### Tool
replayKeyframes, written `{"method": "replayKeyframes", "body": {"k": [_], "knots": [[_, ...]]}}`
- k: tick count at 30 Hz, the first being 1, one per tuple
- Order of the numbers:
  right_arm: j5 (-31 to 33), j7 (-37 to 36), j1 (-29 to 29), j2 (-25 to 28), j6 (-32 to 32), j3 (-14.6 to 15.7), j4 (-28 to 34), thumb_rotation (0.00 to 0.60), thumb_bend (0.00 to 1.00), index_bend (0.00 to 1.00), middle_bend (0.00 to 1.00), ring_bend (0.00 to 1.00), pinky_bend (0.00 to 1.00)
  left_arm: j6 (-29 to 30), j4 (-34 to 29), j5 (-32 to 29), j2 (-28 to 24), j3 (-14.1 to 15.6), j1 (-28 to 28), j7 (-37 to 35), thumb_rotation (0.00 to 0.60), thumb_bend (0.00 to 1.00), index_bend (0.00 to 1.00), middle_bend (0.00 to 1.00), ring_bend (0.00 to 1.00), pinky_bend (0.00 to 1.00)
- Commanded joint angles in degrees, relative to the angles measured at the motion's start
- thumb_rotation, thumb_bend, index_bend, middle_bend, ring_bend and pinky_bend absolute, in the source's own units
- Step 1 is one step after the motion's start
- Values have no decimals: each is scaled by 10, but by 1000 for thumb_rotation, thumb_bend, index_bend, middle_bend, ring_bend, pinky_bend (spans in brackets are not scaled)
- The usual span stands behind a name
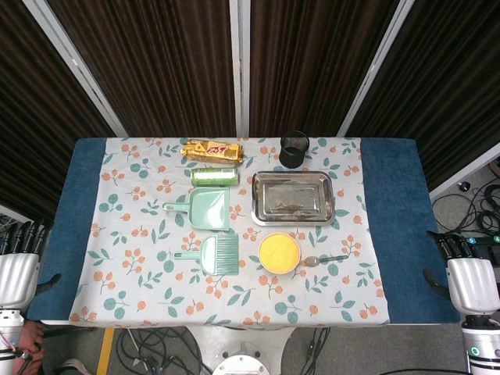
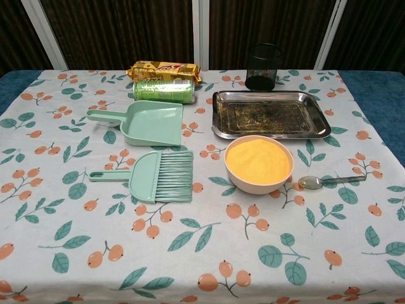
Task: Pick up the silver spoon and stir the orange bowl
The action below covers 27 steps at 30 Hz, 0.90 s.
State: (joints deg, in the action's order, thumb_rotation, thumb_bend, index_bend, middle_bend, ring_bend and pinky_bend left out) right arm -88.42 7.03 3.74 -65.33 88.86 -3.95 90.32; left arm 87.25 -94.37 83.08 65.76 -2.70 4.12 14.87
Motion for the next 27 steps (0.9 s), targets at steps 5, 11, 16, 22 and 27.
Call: {"method": "replayKeyframes", "body": {"k": [5, 11, 16, 22, 27], "knots": [[-7, -6, -2, 2, 4, 2, 0, 600, 190, 204, 277, 219, 322, 7, 2, 6, 3, 3, -5, 0, 600, 0, 147, 159, 91, 81], [-20, -13, 4, 2, -4, 7, 0, 600, 202, 233, 335, 258, 358, 13, 7, 12, 4, 2, -7, -4, 600, 0, 147, 159, 92, 81], [-35, -13, 37, -10, -52, 10, -2, 600, 289, 358, 382, 283, 387, 11, 13, 13, 8, 1, -5, -13, 600, 0, 147, 159, 91, 81], [-35, 31, 104, -50, -161, 12, -24, 600, 339, 430, 377, 283, 392, 12, 16, 16, 9, 4, -9, -21, 600, 0, 147, 159, 91, 81], [-21, 73, 151, -101, -240, 13, -63, 600, 350, 436, 319, 214, 366, 16, 16, 12, 7, 6, -16, -26, 600, 0, 147, 159, 91, 81]]}}
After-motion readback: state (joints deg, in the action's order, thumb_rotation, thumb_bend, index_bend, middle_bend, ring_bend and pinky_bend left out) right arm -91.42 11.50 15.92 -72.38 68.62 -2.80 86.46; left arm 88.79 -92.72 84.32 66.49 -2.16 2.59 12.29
